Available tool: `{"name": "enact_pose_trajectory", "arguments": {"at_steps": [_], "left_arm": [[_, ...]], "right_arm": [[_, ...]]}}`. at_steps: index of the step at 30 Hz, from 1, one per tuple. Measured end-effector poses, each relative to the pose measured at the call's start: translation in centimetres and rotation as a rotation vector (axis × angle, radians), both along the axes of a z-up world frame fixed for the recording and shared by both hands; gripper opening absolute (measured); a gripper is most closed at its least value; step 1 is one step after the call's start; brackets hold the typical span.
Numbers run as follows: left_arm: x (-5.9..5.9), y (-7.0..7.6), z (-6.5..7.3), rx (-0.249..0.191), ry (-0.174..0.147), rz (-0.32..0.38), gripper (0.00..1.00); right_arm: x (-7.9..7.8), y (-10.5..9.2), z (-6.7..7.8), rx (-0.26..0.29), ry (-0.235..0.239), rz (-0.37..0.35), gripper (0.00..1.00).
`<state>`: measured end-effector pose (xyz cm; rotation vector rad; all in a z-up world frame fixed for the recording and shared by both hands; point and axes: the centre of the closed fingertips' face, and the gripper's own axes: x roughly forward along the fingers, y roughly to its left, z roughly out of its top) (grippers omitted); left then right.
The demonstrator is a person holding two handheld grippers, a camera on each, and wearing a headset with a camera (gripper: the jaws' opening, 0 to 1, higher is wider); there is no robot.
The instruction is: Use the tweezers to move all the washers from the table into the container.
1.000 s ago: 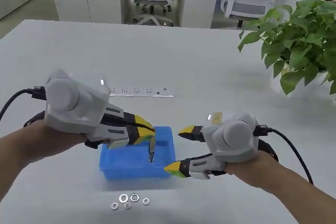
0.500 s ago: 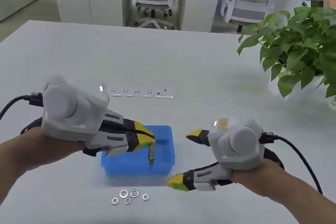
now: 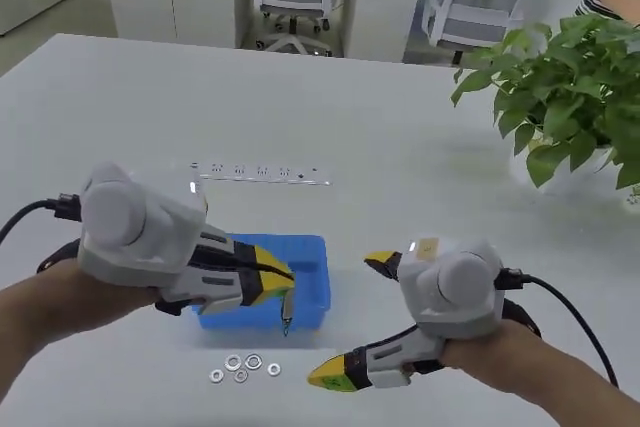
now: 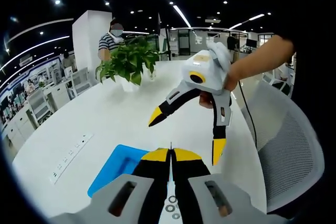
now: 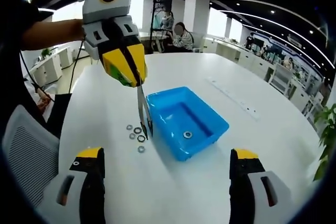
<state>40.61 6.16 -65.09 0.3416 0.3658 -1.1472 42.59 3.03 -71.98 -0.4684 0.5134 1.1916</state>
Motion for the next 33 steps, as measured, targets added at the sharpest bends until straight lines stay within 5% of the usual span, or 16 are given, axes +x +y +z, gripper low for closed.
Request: {"name": "enact_pose_trajectory", "arguments": {"at_steps": [33], "left_arm": [[-0.7,0.6,-3.9,0.031,0.043,-0.006,0.05]], "right_arm": [[-3.1,0.6,-2.5,-0.025,0.067,0.065,1.0]]}}
